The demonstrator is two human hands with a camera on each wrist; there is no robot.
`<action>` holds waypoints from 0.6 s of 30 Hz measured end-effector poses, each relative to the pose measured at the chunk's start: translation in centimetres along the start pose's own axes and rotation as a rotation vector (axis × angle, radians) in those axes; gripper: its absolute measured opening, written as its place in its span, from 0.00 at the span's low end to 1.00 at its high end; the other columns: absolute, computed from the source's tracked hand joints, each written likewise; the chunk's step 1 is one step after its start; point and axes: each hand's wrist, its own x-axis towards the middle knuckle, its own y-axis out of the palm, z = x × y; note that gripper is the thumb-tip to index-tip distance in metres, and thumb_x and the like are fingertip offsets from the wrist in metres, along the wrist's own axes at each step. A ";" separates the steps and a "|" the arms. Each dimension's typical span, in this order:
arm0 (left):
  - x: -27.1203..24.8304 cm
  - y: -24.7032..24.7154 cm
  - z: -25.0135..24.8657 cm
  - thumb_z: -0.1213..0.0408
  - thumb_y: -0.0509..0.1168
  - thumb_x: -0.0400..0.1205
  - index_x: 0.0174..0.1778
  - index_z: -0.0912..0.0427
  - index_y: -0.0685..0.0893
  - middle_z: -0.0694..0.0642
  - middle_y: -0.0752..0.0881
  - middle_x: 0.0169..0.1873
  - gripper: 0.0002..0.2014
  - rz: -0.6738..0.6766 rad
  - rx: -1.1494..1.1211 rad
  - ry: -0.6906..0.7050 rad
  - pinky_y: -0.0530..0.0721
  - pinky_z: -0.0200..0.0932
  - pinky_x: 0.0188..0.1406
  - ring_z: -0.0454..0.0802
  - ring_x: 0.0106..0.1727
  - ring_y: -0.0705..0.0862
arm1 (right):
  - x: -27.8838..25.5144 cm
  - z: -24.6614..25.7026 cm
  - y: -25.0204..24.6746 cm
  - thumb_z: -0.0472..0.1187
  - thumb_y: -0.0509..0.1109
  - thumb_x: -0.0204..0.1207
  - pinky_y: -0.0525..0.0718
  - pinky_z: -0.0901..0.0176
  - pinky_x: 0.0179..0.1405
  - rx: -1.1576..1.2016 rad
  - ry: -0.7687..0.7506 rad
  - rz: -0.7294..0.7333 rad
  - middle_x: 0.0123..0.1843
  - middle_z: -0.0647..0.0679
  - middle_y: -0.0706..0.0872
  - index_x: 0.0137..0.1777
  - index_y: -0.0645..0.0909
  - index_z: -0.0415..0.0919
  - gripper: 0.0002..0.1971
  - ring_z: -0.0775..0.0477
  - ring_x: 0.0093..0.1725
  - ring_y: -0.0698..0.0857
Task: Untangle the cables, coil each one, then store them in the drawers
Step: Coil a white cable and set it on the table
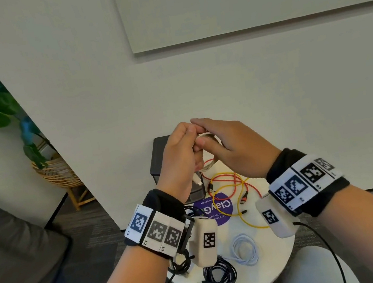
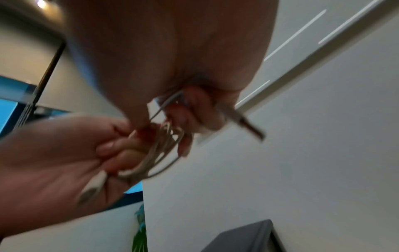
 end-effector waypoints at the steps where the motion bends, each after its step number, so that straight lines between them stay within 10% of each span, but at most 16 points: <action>1: 0.0 0.0 -0.1 0.63 0.53 0.94 0.53 0.62 0.79 0.52 0.71 0.27 0.11 -0.022 0.003 0.007 0.61 0.37 0.19 0.42 0.21 0.63 | 0.0 0.1 0.1 0.54 0.56 0.90 0.84 0.46 0.60 -0.031 0.020 -0.012 0.59 0.58 0.86 0.83 0.69 0.48 0.24 0.56 0.57 0.84; 11: 0.0 0.1 -0.6 0.65 0.53 0.93 0.51 0.64 0.76 0.55 0.72 0.29 0.10 -0.149 -0.086 0.018 0.66 0.38 0.21 0.42 0.21 0.66 | 0.1 0.0 1.4 0.43 0.58 0.90 0.78 0.52 0.25 -0.510 -0.086 0.048 0.54 0.49 0.74 0.90 0.43 0.52 0.34 0.45 0.30 0.77; 18: -0.2 0.0 1.2 0.63 0.53 0.94 0.75 0.53 0.79 0.52 0.91 0.42 0.16 -0.097 0.313 0.140 0.88 0.55 0.60 0.54 0.51 0.90 | 0.5 0.1 0.3 0.31 0.59 0.82 0.80 0.48 0.41 -0.446 0.094 0.082 0.58 0.44 0.80 0.70 0.70 0.43 0.18 0.38 0.45 0.82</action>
